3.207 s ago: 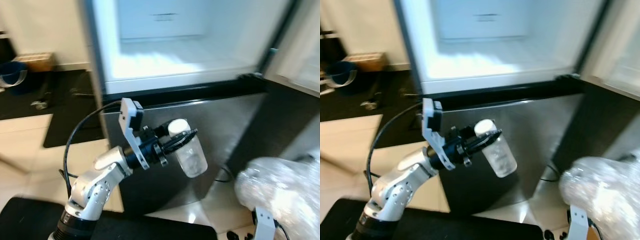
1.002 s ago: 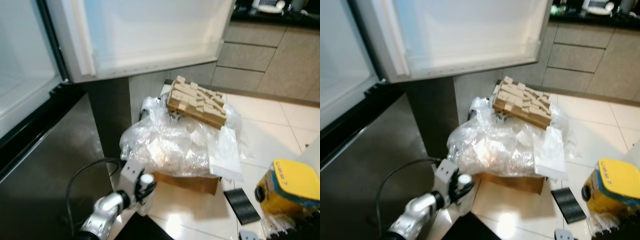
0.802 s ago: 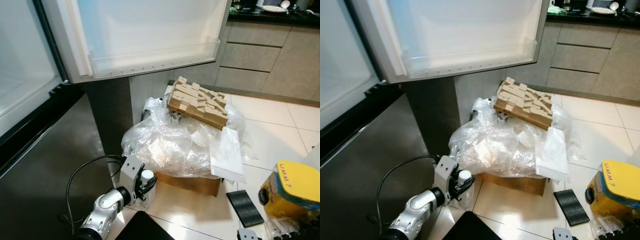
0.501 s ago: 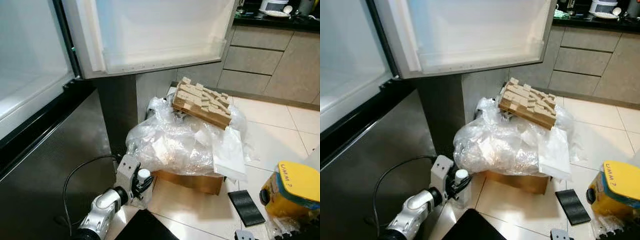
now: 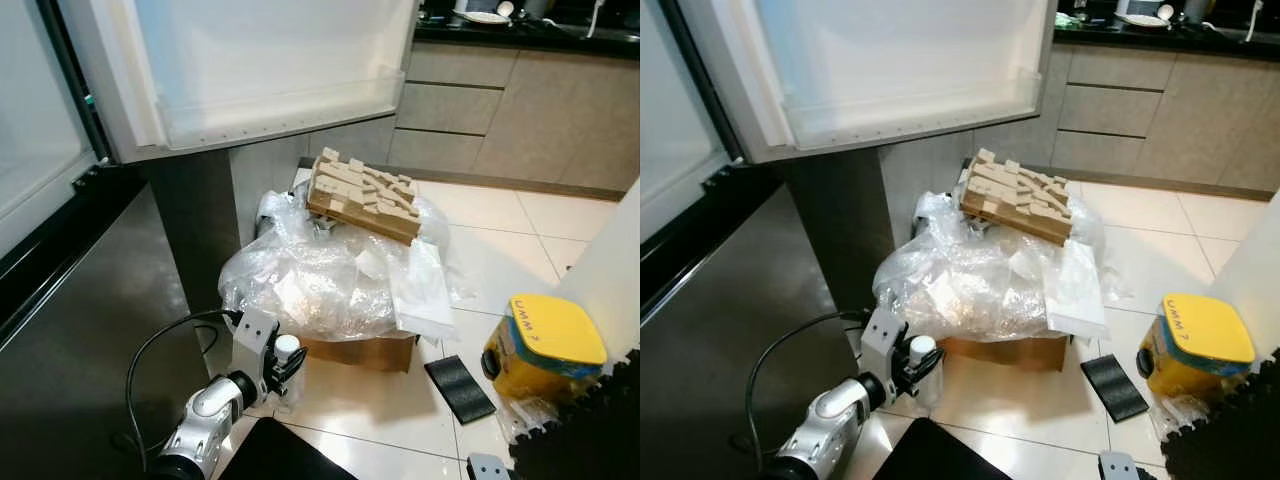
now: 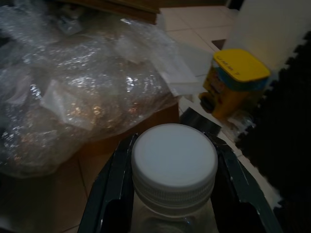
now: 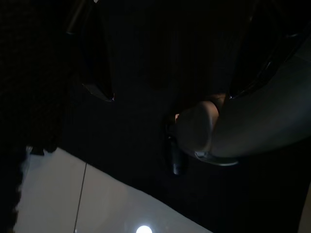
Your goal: Restocking fridge
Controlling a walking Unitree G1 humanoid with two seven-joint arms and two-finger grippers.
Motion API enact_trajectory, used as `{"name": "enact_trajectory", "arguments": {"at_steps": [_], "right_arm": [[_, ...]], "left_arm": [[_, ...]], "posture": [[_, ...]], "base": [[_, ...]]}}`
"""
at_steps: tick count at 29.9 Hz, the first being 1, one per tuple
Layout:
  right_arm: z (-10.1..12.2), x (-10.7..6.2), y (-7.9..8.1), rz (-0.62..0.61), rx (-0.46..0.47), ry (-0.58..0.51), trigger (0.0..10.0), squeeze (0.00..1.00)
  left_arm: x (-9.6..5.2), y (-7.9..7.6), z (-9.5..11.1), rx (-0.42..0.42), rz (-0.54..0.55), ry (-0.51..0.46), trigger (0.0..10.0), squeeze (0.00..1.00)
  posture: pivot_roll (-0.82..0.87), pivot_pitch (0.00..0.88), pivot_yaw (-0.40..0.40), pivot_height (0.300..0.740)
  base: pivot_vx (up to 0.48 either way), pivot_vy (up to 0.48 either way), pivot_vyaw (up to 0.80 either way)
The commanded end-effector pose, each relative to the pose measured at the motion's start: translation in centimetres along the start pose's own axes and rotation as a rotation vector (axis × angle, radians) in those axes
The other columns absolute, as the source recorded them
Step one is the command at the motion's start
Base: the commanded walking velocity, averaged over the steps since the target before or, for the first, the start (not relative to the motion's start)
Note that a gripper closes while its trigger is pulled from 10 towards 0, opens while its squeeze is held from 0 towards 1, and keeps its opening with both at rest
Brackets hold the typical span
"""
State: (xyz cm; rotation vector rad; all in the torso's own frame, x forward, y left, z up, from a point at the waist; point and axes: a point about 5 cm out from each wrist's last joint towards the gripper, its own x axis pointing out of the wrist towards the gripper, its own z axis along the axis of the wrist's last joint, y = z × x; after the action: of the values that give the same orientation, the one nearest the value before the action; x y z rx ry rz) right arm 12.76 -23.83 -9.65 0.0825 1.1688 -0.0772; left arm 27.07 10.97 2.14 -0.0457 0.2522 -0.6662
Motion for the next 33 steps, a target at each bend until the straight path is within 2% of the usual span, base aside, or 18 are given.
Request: {"name": "enact_trajectory", "arguments": {"at_steps": [1, 3, 10, 12, 24, 26, 33], "right_arm": [[0.2, 0.0, 0.0, 0.002, -0.007, -0.009, 10.0, 0.0], [0.2, 0.0, 0.1, 0.005, -0.008, -0.01, 10.0, 0.0], [0.7, 0.0, 0.5, 0.047, -0.063, -0.046, 10.0, 0.0], [0.9, 0.1, 0.5, 0.054, -0.098, -0.045, 10.0, 0.0], [1.2, 0.1, 0.7, 0.071, -0.114, -0.05, 10.0, 0.0], [1.2, 0.1, 0.7, 0.069, -0.121, -0.049, 10.0, 0.0], [1.2, 0.1, 0.7, 0.058, -0.124, -0.05, 10.0, 0.0]], "left_arm": [[0.2, -0.1, 0.2, 0.009, -0.001, -0.013, 10.0, 0.0], [0.2, -0.1, 0.3, 0.007, 0.002, -0.015, 10.0, 0.0], [0.5, 0.2, 0.8, -0.009, 0.036, -0.044, 10.0, 0.0], [0.6, 0.2, 0.9, -0.007, 0.036, -0.048, 10.0, 0.0], [0.7, 0.2, 1.2, -0.007, 0.039, -0.07, 10.0, 0.0], [0.7, 0.2, 1.3, -0.006, 0.039, -0.074, 10.0, 0.0], [0.8, 0.1, 1.5, -0.018, 0.027, -0.089, 10.0, 0.0]], "posture": [[-0.01, 0.0, -0.006, 0.74], [-0.01, 0.0, -0.005, 0.74], [-0.01, 0.0, -0.005, 0.74], [-0.01, 0.0, -0.005, 0.74], [-0.01, 0.0, -0.005, 0.74], [-0.01, 0.0, -0.005, 0.74], [-0.01, 0.0, -0.005, 0.74]], "base": [[0.0, -0.469, 0.0], [0.0, -0.467, 0.0], [0.0, 0.0, 0.0], [0.0, 0.0, 0.79], [0.0, 0.0, 0.79], [0.0, -0.304, 0.79], [0.0, -0.466, 0.0]]}}
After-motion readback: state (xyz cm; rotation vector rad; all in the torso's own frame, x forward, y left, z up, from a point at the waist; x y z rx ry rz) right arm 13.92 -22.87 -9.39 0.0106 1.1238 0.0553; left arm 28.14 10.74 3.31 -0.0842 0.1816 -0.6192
